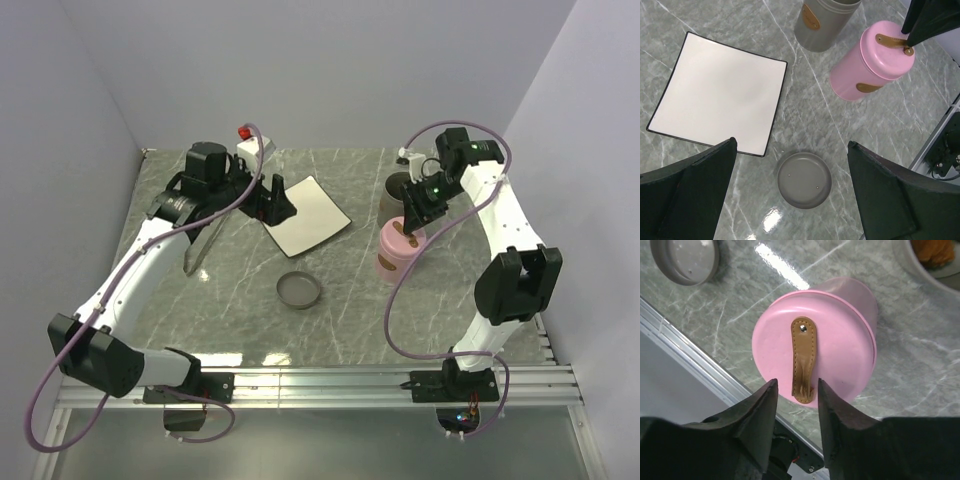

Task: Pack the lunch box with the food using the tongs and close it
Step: Close the box lid on the packing box, then pick up the box lid from the center of the board, then close the box lid on the packing box.

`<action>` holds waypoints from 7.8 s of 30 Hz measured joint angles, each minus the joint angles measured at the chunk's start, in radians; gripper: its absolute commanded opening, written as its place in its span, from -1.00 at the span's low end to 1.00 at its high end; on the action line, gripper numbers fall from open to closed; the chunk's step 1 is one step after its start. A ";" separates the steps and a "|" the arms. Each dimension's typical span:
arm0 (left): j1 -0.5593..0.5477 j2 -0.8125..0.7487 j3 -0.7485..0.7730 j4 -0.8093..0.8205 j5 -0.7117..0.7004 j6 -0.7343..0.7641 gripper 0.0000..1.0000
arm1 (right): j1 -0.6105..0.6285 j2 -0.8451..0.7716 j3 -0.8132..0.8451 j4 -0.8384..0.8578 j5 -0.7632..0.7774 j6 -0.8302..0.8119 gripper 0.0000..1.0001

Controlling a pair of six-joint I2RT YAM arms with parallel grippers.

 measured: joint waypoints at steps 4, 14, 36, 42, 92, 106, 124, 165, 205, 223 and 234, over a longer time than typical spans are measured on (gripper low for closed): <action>0.000 -0.043 -0.056 0.027 0.006 0.010 0.99 | 0.000 -0.004 0.039 -0.004 -0.001 0.007 0.02; 0.000 -0.128 -0.136 0.071 0.108 0.103 0.99 | -0.035 -0.053 0.091 0.014 -0.008 0.057 0.18; -0.258 0.103 -0.379 -0.274 0.101 1.088 0.59 | -0.250 -0.128 0.103 -0.003 -0.271 0.108 0.74; -0.336 0.254 -0.276 -0.290 0.077 1.127 0.27 | -0.265 -0.151 0.074 -0.007 -0.298 0.116 0.74; -0.365 -0.394 -0.344 0.634 -0.002 0.494 -0.99 | 0.076 -0.274 -0.391 1.591 -0.702 1.475 0.68; -0.360 -0.399 -0.316 0.854 -0.060 0.332 -0.99 | 0.309 -0.138 -0.374 2.321 -0.587 2.216 0.54; -0.351 -0.384 -0.313 0.871 0.007 0.286 -0.99 | 0.383 -0.107 -0.328 2.404 -0.532 2.294 0.12; -0.340 -0.408 -0.302 0.722 -0.043 0.285 0.99 | 0.238 -0.158 -0.155 1.693 -0.576 1.677 -1.00; -0.273 -0.173 -0.078 -0.043 -0.188 0.330 0.99 | 0.118 0.255 0.460 0.236 0.521 0.079 -1.00; -0.273 -0.128 -0.073 -0.049 -0.188 0.330 0.99 | 0.092 0.327 0.463 0.205 0.420 0.074 -1.00; -0.272 -0.124 -0.073 -0.049 -0.188 0.330 0.99 | 0.086 0.330 0.470 0.199 0.423 0.073 -1.00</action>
